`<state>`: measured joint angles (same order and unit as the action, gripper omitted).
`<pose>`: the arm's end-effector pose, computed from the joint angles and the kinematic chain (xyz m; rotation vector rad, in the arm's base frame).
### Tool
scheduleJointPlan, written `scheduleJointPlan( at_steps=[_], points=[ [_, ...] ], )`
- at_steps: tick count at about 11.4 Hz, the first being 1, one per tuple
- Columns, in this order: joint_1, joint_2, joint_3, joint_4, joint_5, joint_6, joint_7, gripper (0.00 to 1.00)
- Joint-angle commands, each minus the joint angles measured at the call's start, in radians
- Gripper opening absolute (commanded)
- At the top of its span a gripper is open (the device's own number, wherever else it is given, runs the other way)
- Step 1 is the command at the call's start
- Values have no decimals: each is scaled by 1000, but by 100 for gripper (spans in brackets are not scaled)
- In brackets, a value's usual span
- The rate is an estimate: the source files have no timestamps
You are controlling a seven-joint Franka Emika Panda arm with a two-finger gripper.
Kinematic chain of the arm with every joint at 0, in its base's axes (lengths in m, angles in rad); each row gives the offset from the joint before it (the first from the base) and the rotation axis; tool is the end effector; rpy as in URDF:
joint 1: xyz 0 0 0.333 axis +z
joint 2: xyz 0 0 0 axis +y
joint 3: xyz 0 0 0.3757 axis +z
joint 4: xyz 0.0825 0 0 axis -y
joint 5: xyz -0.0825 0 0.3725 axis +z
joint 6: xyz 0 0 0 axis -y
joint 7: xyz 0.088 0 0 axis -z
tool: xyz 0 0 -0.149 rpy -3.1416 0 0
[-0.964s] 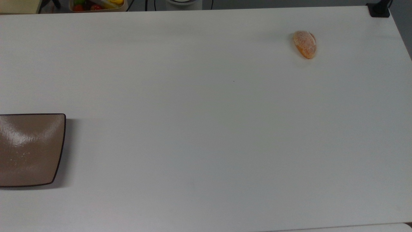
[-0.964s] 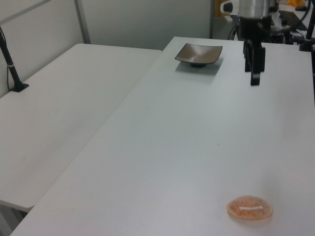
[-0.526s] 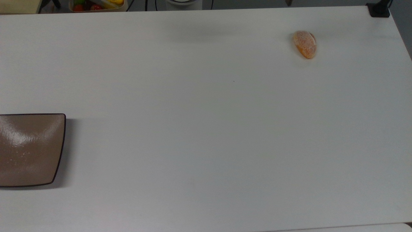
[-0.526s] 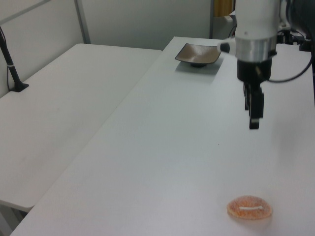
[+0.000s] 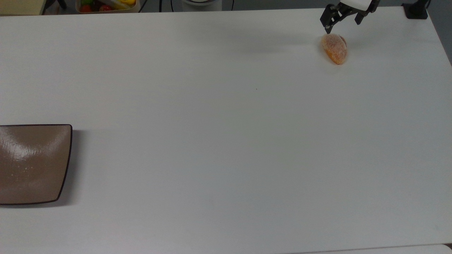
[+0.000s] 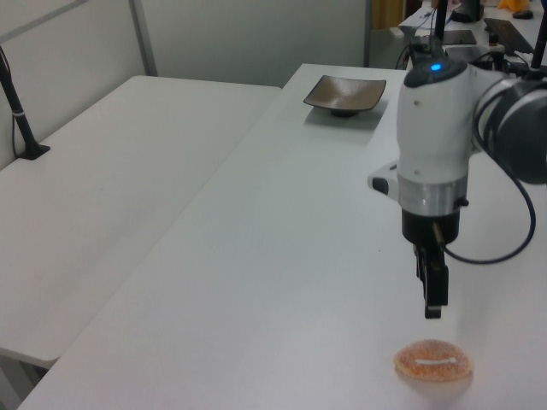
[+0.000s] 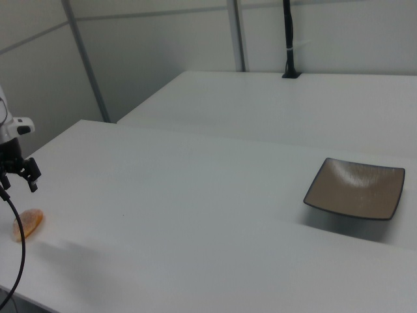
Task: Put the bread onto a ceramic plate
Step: 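Lower the open gripper down over the bread roll, then close the gripper on the bread roll and lift it up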
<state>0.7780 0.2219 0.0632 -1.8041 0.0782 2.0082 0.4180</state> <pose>0.4090 0.4652 0.4417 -3.0243 -0.5942 0.0985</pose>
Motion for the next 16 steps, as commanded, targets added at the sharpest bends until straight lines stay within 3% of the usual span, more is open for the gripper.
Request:
scheduleJointPlan(
  at_steps=[1, 11, 12, 13, 16],
  points=[
    [6, 28, 33, -87, -27, 136, 91, 100],
    [24, 122, 53, -135, -80, 259, 117, 100],
    [24, 122, 55, -142, -86, 259, 117, 94],
    [24, 122, 56, -144, -86, 259, 117, 82],
    [21, 123, 63, -144, -86, 261, 114, 38]
  ],
)
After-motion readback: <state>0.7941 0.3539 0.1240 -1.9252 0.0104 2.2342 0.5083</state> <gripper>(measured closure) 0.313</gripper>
